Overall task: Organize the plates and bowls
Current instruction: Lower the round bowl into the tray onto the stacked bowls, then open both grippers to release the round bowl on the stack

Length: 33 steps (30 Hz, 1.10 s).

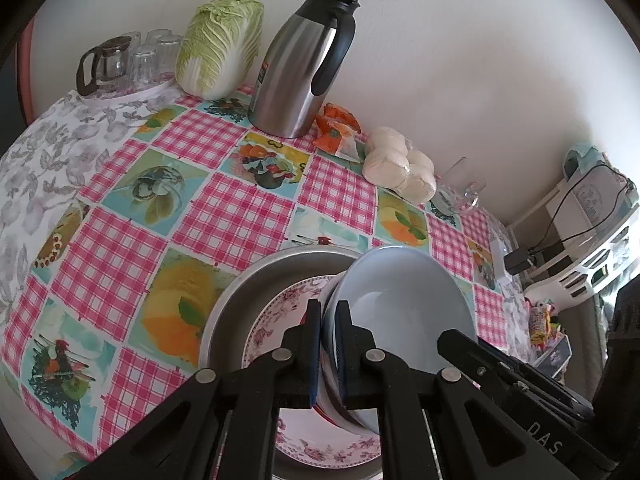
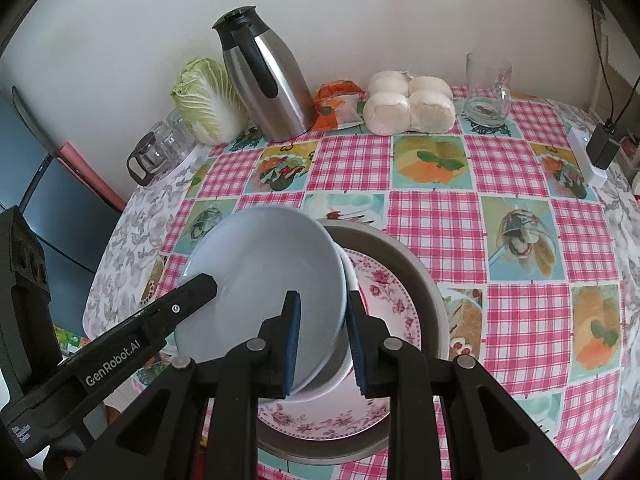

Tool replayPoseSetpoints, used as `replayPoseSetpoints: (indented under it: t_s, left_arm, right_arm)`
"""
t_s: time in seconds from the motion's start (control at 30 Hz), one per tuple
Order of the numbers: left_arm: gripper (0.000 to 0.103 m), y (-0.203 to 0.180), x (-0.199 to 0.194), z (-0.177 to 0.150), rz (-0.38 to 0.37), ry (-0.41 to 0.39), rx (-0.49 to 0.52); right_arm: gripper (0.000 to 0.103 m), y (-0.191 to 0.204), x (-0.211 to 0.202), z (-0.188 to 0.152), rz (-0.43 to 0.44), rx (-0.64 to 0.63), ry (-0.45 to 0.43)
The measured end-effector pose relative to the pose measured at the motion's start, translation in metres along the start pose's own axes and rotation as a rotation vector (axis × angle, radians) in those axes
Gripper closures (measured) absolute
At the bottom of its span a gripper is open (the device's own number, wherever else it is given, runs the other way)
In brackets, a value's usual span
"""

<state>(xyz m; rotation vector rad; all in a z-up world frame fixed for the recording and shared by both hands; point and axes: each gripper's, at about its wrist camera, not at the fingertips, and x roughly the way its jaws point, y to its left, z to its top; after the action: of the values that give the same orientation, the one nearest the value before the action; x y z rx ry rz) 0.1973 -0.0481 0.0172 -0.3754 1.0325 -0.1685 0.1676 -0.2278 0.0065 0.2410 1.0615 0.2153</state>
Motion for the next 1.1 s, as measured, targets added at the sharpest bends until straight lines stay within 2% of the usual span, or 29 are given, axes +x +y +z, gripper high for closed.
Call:
replayPoseSetpoints:
  t_s: [0.23, 0.4, 0.67, 0.8, 0.83, 0.93, 1.1]
  left_arm:
    - [0.096, -0.002, 0.001, 0.0, 0.014, -0.001, 0.021]
    - [0.096, -0.01, 0.002, -0.001, 0.053, -0.003, 0.084]
    - [0.093, -0.004, 0.0, 0.002, 0.011, 0.011, 0.043]
    - [0.092, -0.004, -0.008, 0.002, 0.013, -0.006, 0.048]
    - [0.088, -0.004, -0.01, 0.003, 0.012, -0.013, 0.05]
    - [0.067, -0.004, -0.015, 0.003, 0.017, -0.028, 0.054]
    - [0.06, 0.001, -0.016, 0.005, 0.025, -0.032, 0.042]
  right_arm:
    - [0.078, -0.001, 0.0, 0.001, 0.003, 0.003, -0.001]
    - [0.078, 0.0, -0.002, 0.001, -0.004, -0.003, -0.014]
    - [0.078, -0.004, -0.002, 0.001, -0.018, 0.002, -0.009]
    - [0.078, -0.004, -0.008, 0.001, -0.022, 0.003, -0.021]
    - [0.077, -0.005, -0.009, 0.001, -0.024, 0.002, -0.023]
    - [0.077, -0.005, -0.011, 0.0, -0.026, -0.001, -0.026]
    - [0.072, -0.005, -0.012, 0.0, -0.035, 0.002, -0.027]
